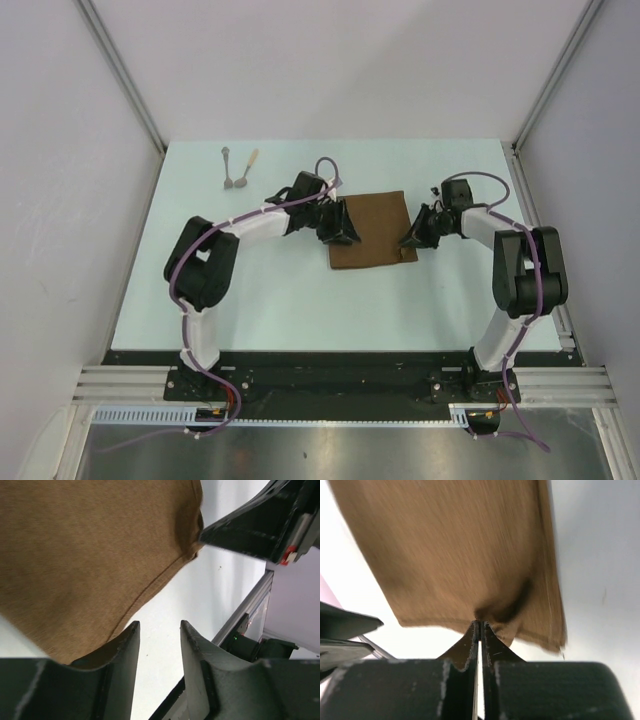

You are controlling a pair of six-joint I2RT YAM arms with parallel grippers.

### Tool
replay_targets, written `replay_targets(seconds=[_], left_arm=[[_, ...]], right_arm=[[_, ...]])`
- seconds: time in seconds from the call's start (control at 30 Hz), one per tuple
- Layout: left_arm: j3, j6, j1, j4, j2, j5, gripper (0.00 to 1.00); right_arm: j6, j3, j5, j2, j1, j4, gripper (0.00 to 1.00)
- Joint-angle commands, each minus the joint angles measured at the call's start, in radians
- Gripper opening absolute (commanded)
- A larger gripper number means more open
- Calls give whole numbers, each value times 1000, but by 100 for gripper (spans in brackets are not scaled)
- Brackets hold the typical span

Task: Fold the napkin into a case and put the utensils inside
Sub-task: Pick up the top corner of the square-folded napkin from the center of the board.

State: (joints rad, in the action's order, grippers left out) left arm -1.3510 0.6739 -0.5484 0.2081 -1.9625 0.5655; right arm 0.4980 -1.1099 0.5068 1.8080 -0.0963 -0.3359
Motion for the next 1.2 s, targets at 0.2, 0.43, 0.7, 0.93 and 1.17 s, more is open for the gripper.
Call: replay_targets(seconds=[0.2,0.43,0.7,0.93,1.17], left_arm=[[-96,-2,-105,-52,-65,53,46],[-85,10,-105,-53,-70,48,46],[-102,7,-102,-29,-76,48,44],[-34,35,4,-32,-7,-29,39],[67,26,34,-33,-1,-62,33]], right_arm=[[-42,114,-13,-113,35,-8,24],[-39,105,1,-90,38,-2,29],[-33,90,6,-61,40,12,13],[-78,15,-19,-41,-17,12,2],[-73,-203,-8,123,-94,-2,3]])
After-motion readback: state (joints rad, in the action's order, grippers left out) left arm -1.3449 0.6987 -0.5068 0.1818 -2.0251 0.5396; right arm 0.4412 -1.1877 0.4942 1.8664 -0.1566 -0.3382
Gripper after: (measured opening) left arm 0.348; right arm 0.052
